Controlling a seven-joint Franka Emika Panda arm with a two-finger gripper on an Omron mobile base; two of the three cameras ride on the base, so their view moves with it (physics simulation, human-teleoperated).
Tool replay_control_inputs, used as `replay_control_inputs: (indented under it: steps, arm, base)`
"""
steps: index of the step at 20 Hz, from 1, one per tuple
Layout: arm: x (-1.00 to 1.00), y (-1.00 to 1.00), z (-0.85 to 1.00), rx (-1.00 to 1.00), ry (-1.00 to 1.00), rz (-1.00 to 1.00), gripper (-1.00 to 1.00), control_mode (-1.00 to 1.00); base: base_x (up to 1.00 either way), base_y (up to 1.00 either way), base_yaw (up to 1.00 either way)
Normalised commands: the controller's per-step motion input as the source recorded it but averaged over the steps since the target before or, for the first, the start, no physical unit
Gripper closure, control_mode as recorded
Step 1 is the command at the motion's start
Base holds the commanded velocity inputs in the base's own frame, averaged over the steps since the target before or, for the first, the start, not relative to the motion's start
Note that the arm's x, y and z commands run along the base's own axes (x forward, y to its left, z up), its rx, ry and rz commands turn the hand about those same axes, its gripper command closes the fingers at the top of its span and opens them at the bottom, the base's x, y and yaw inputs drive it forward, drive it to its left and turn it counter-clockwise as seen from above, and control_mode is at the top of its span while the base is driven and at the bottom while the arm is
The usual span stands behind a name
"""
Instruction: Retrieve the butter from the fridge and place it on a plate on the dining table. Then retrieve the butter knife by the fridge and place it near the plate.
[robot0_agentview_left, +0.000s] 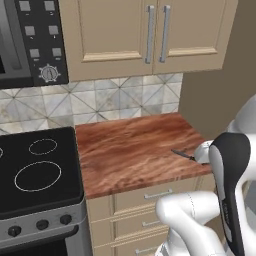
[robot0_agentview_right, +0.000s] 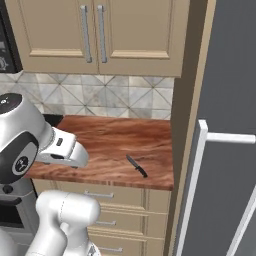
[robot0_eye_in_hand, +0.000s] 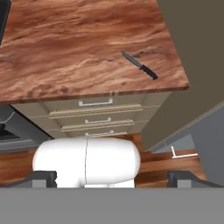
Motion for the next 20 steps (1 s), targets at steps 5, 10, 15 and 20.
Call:
replay_control_inputs:
  steps: [5, 10, 15, 20]
  arm:
    - [0.0, 0.0, 0.0, 0.0, 0.0, 0.0, -1.0, 1.0]
    - [0.0, 0.0, 0.0, 0.0, 0.0, 0.0, -1.0, 1.0]
    - [0.02, -0.04, -0.01, 0.0, 0.0, 0.0, -1.0, -1.0]
    - [0.34, -0.52, -0.16, 0.0, 0.01, 0.0, -1.0, -1.0]
  base:
    - [0.37, -0.28, 0.0]
    - [0.22, -0.21, -0.01]
    - [0.09, -0.07, -0.01]
    - [0.0, 0.0, 0.0]
